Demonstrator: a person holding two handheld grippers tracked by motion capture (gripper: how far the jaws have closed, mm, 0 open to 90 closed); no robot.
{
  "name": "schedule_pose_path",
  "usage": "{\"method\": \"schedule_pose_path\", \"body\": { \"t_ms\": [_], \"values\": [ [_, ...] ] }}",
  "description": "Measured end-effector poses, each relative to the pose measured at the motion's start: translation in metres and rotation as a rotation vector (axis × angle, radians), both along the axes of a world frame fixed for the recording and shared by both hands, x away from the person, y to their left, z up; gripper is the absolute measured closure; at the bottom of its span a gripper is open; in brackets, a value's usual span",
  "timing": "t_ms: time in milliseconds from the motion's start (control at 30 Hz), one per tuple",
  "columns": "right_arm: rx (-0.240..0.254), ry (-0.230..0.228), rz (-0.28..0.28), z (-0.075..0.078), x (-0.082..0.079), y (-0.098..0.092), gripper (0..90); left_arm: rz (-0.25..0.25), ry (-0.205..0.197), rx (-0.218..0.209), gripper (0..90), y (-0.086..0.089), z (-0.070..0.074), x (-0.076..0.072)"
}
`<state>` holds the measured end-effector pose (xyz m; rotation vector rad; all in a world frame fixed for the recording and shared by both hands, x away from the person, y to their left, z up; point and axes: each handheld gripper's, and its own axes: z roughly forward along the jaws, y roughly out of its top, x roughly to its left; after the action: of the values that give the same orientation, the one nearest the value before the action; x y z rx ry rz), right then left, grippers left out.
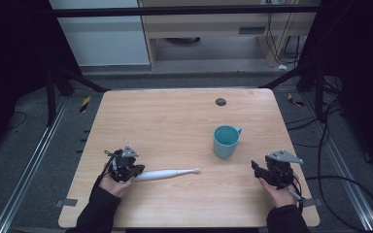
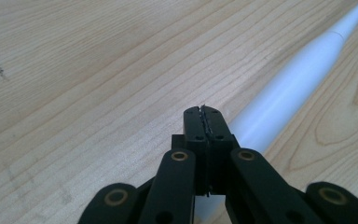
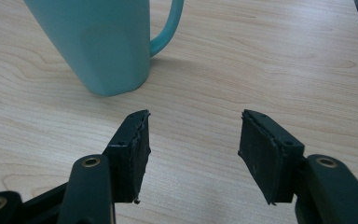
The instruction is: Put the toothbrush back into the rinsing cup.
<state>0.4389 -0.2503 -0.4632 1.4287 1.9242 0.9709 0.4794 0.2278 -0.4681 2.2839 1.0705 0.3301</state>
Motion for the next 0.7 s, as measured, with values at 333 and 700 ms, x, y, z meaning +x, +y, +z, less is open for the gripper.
{"method": "schedule_pose_path", "body": {
  "t_ms": [333, 700],
  "values": [
    [-0.004, 0.000, -0.005, 0.000, 0.000, -0.001, 42.6, -0.016, 0.005, 0.009, 89.6, 0.000, 0.001, -0.006],
    [0.005, 0.003, -0.010, 0.000, -0.001, -0.001, 42.5, -0.027, 0.018, 0.012, 89.6, -0.001, 0.000, -0.012]
  ]
}}
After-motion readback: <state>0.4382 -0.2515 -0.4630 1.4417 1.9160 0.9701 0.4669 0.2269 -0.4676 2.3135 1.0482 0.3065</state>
